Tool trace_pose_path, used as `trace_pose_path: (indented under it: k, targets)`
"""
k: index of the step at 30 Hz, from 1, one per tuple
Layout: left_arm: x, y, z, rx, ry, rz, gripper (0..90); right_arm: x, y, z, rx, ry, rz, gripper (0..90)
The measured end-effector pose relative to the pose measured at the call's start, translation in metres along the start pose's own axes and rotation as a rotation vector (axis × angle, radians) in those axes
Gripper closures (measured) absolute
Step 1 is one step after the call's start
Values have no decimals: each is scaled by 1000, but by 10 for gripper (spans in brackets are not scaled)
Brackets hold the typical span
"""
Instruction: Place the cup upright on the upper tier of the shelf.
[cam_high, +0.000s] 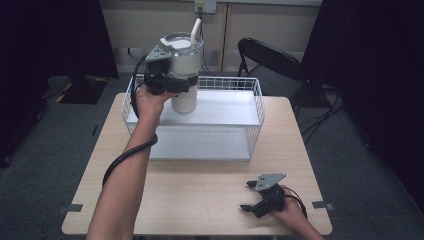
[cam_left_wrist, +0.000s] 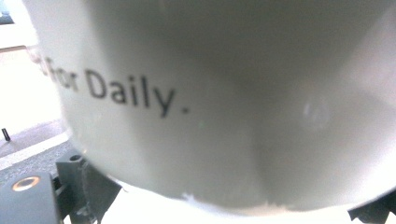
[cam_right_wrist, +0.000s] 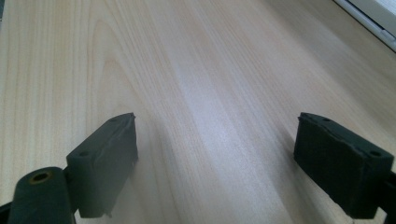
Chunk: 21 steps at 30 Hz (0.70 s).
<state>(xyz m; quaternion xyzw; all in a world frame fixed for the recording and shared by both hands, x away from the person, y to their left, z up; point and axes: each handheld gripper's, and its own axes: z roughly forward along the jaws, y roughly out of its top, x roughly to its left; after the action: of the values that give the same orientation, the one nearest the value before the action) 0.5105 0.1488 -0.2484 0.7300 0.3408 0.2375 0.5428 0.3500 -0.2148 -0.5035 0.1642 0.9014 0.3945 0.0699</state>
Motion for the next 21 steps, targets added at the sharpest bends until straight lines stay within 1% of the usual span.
trace_pose_path:
  k: [4, 7, 9, 11, 13, 15, 21]
  targets:
    - [2, -2, -2, -2, -5, -3, 93, 0, 0, 0, 0, 0, 0, 131]
    - [2, -4, -3, -21, -6, -13, 93, 0, 0, 0, 0, 0, 0, 131]
    - [3, -6, -4, -27, -9, -12, 93, 0, 0, 0, 0, 0, 0, 130]
    - [3, -6, -5, -25, -7, 3, 93, 0, 0, 0, -1, 0, 0, 131]
    - [2, -7, -5, -27, -7, -2, 92, 0, 0, 0, -1, 0, 0, 131]
    - [2, -8, -6, -28, -15, 7, 92, 0, 0, 0, 0, 0, 0, 131]
    - [0, -10, -6, -42, -10, 16, 92, 0, 0, 0, -1, -1, 0, 131]
